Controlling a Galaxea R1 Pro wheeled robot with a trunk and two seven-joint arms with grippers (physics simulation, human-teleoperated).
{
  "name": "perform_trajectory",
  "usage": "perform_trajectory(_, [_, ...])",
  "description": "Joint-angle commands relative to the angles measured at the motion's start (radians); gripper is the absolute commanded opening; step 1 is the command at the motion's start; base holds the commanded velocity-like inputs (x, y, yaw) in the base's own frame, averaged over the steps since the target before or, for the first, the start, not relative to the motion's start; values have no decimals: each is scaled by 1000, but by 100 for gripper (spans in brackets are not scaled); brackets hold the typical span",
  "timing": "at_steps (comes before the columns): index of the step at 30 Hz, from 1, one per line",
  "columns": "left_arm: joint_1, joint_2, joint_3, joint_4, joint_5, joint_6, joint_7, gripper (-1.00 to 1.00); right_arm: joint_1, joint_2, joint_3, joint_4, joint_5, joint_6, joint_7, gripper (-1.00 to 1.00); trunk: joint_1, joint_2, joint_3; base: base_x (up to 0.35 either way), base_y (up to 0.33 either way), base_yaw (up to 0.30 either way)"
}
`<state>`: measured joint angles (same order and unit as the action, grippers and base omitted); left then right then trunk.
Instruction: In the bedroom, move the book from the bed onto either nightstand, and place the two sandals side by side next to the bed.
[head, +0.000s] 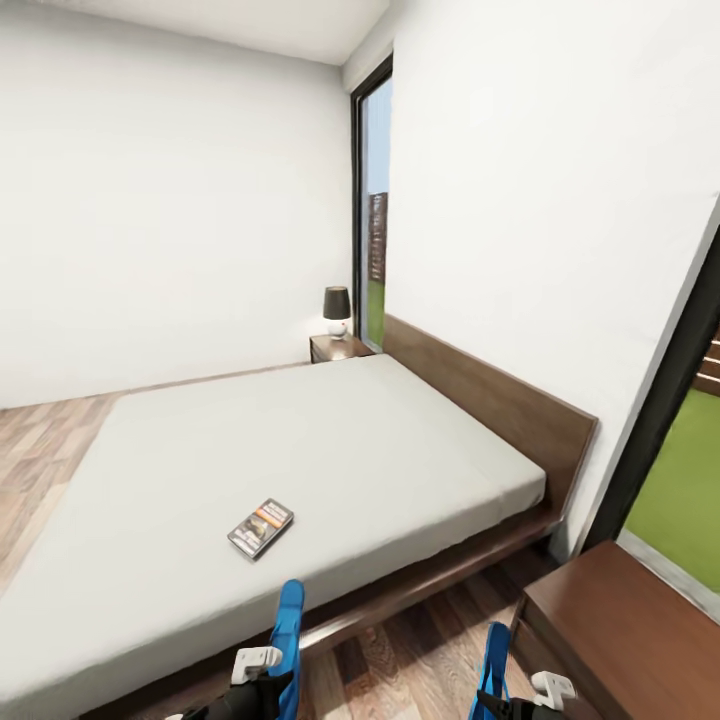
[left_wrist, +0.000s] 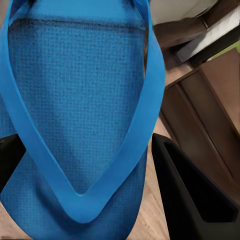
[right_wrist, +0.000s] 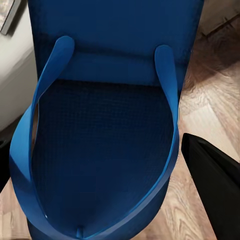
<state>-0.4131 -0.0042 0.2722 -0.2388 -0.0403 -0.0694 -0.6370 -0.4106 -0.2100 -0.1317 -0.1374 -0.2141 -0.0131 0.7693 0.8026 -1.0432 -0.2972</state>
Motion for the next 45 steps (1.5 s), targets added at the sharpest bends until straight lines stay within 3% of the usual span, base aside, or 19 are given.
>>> perform_trajectory(1, [-1, -1, 5, 1, -6, -4, -4, -100, -1, 0, -5, 1, 1, -1, 4, -100, 0, -1, -1, 0, 0, 237])
perform_trajectory(15, [-1, 0, 5, 1, -6, -4, -4, -100, -1, 0, -5, 1, 1, -1, 4, -100, 0, -1, -1, 0, 0, 232])
perform_trajectory(34, [-1, 0, 5, 1, -6, -4, -4, -100, -1, 0, -5, 1, 1, 1, 8, -100, 0, -1, -1, -133, 0, 12])
perform_trajectory(45, [-1, 0, 5, 1, -6, -4, -4, -100, -1, 0, -5, 1, 1, 1, 6, -100, 0, -1, -1, 0, 0, 260])
